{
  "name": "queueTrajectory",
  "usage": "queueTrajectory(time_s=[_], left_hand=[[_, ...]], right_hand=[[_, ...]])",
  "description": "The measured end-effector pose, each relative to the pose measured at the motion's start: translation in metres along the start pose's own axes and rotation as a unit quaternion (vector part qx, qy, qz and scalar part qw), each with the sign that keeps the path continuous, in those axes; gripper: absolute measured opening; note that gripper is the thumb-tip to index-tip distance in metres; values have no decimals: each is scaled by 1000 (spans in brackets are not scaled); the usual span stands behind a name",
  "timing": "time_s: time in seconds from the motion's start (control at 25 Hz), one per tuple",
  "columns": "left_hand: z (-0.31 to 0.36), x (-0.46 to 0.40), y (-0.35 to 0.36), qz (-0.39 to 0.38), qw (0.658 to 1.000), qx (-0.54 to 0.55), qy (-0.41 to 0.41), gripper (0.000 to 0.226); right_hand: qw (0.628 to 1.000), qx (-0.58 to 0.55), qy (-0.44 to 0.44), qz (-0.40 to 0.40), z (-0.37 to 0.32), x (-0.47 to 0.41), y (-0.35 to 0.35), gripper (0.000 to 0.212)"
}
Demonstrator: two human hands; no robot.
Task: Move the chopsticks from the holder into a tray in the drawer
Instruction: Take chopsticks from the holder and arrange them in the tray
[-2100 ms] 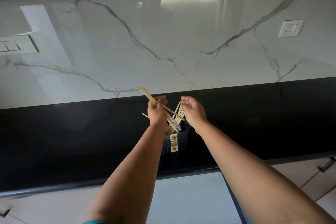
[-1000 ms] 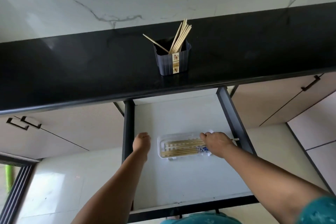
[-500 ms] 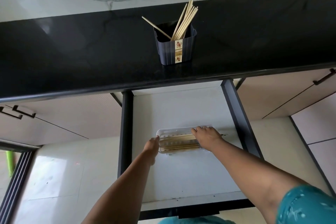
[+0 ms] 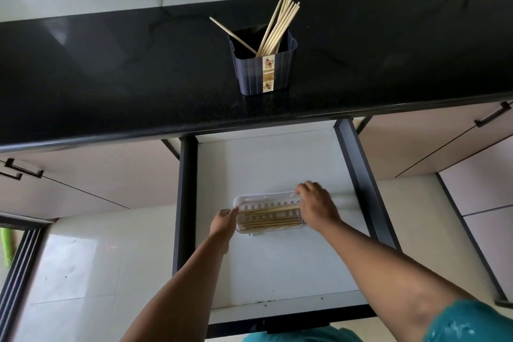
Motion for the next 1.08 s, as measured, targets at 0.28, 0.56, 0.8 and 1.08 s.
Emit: queueTrajectory(time_s=[0.28,0.56,0.8,1.08], left_hand=[[8,4,1,45,998,-31,27,28],[4,10,8,38,999,-24,9,30],[4,9,6,43,998,-38,25,24],[9,12,9,44,970,-194,138,19]], right_hand=[[852,-214,478,-12,65,13,-2,25],[861,-225,456,-17,48,19,13,41],[866,-239,438,41,55,22,7,57],[977,181,-85,-74,48,27,-10,36]])
Point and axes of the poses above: each hand's wrist, its own x-axis away from the middle knuckle, its own y-axis out of the palm, z = x × y, the point moved 2 cm from there along -x, towards the middle knuckle, and after that the axes turned 8 degrees about z, right-handed, at the moved point
